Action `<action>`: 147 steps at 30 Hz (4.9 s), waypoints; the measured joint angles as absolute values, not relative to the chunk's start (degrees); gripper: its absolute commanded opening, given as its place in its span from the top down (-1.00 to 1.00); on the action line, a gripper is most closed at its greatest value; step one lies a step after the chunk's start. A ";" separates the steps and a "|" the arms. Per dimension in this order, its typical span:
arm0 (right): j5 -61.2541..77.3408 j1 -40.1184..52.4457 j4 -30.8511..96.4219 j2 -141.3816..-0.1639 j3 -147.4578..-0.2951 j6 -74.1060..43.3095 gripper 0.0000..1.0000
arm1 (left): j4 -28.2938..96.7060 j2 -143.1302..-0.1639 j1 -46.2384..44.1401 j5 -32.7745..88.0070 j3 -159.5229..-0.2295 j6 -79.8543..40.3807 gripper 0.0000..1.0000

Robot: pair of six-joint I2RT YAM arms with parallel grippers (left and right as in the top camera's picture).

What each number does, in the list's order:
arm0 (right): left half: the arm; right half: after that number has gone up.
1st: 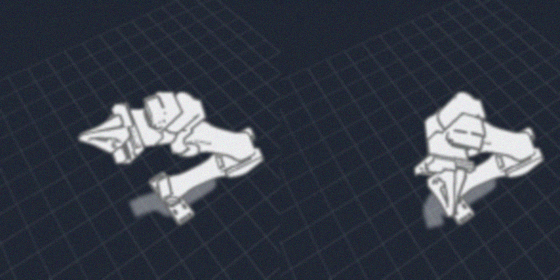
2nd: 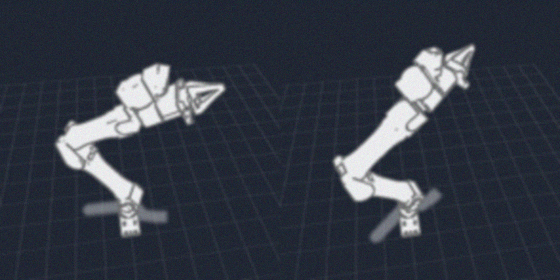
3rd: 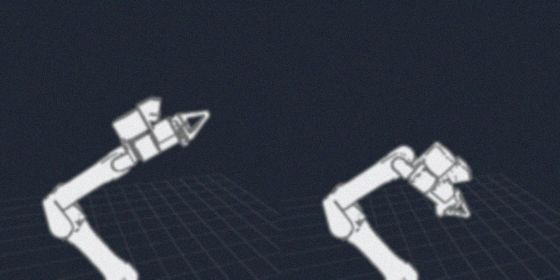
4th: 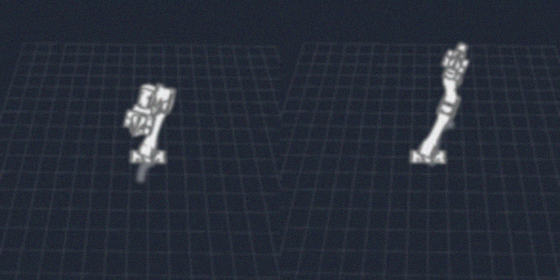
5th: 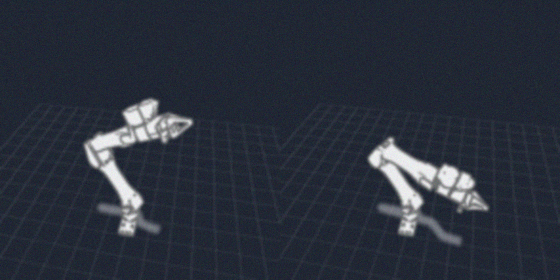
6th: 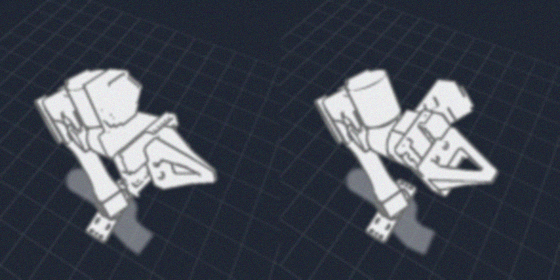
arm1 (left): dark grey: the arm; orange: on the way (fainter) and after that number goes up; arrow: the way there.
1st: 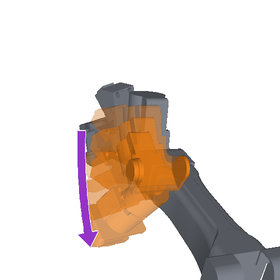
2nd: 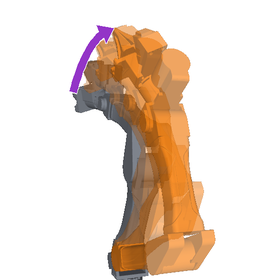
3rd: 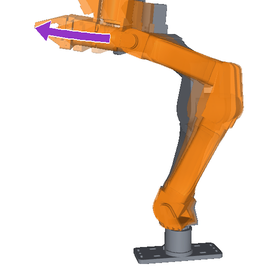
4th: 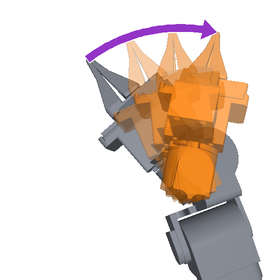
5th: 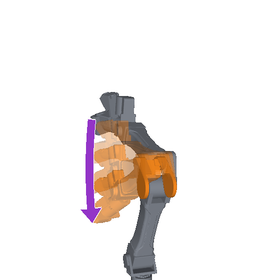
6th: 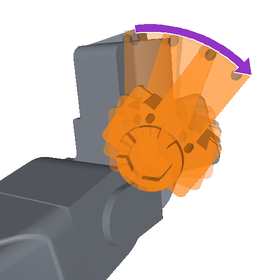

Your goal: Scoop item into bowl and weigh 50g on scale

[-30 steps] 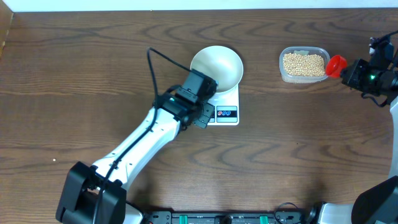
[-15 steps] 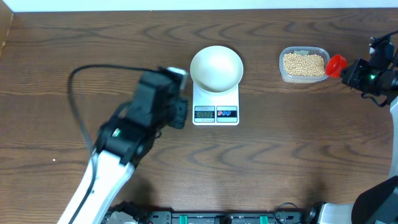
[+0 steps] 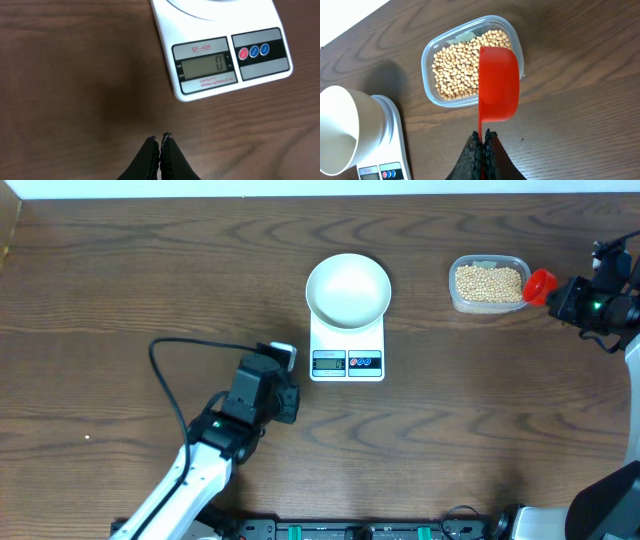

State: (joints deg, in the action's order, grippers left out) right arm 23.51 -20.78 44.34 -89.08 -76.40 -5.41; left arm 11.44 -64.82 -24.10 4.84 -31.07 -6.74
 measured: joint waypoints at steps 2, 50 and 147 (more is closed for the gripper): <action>23.51 -20.78 44.40 -89.08 -76.40 -5.41 0.97 | 9.89 -66.70 -24.10 5.45 -31.07 -5.43 0.85; 23.51 -20.78 44.27 -89.08 -76.38 -5.41 0.97 | 6.07 -59.55 -26.92 11.31 -31.09 -1.43 -0.10; 23.51 -20.78 43.86 -89.08 -76.34 -5.41 0.98 | 31.42 -61.63 -32.05 1.13 -40.47 -0.01 -0.82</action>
